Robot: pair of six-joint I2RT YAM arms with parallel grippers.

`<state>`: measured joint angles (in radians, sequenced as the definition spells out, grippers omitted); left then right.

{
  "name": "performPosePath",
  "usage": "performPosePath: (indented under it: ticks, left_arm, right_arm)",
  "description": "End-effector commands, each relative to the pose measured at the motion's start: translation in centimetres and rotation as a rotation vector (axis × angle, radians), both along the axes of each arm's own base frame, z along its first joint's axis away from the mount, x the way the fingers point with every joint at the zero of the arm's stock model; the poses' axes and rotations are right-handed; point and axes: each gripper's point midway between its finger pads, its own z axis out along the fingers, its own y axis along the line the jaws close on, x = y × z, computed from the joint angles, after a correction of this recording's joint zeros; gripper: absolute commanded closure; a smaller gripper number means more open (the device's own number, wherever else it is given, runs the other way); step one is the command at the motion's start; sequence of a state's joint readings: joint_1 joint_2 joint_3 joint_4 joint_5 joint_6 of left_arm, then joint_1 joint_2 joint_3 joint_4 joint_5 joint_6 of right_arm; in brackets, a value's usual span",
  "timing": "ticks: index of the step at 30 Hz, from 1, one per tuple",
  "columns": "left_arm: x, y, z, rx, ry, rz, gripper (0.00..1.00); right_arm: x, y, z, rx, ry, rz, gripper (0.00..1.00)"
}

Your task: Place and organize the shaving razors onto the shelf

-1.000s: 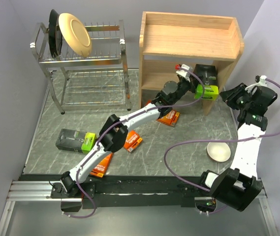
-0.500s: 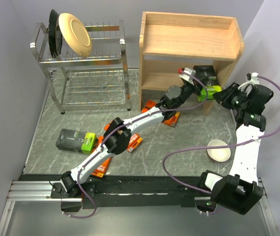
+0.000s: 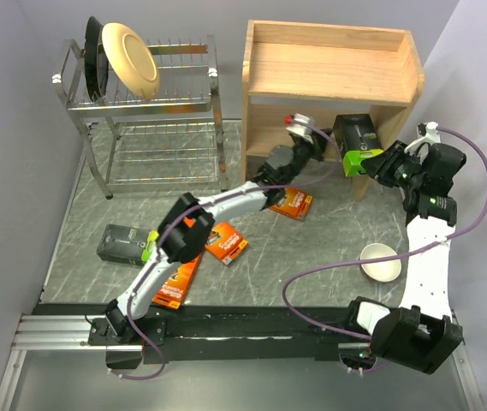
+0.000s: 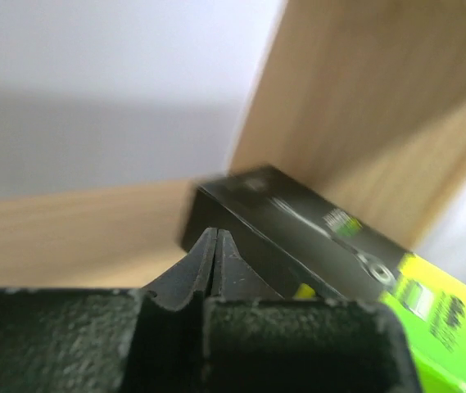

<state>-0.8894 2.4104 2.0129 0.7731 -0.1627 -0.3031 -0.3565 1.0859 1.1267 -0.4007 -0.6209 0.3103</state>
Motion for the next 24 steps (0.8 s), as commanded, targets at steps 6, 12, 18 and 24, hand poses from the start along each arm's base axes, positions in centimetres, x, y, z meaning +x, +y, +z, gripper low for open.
performPosePath:
  ticks: [6, 12, 18, 24]
  left_arm:
    - [0.0, 0.5, 4.4, -0.049, 0.000, -0.097, 0.99]
    - [-0.3, -2.5, 1.5, -0.040, 0.056, -0.171, 0.99]
    - [-1.1, -4.9, 0.9, -0.062, 0.041, -0.198, 0.99]
    - [-2.1, -6.3, 0.9, -0.099, 0.011, -0.205, 0.99]
  right_arm:
    - [1.3, -0.9, 0.3, -0.026, -0.016, -0.031, 0.71]
    - [0.9, -0.9, 0.6, -0.053, -0.015, -0.016, 0.72]
    - [0.5, -0.6, 0.6, -0.057, -0.016, -0.007, 0.72]
    - [0.5, -0.7, 0.4, -0.059, -0.010, -0.012, 0.72]
